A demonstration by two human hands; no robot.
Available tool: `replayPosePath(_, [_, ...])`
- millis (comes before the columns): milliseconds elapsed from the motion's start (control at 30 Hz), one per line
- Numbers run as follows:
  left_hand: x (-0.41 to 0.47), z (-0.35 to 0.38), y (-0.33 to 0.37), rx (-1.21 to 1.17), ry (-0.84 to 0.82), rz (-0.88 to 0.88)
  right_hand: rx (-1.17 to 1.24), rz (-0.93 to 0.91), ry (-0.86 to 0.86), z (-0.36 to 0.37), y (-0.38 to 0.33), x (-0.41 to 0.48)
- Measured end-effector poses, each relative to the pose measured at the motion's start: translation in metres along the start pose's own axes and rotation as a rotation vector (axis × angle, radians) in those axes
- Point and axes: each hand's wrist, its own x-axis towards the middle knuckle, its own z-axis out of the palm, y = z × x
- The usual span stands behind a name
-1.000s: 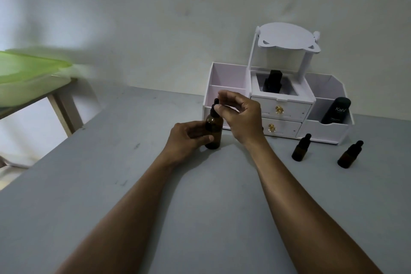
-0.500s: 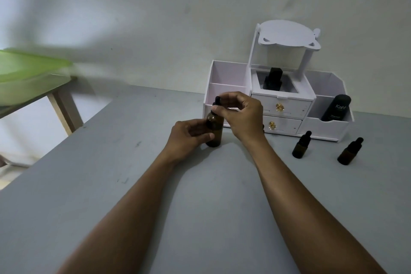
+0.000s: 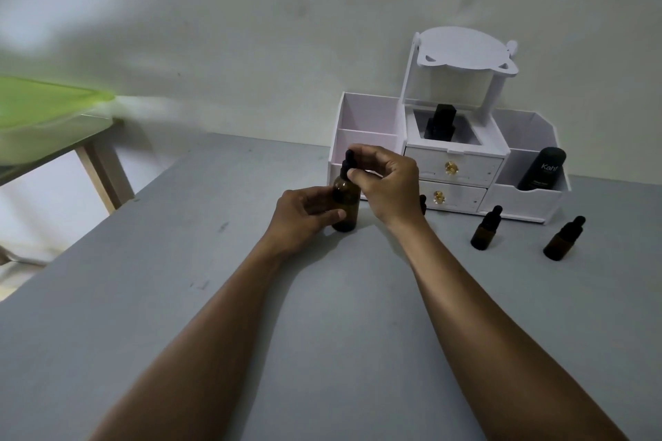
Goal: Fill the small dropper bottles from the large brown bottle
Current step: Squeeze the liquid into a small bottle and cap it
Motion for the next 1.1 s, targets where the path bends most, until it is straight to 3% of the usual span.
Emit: replayPosePath(1100, [0.0,-0.0003,-0.0002,0.003,0.009,0.031,0.032,-0.027,0.064,0.0018,0.0021,0.0016])
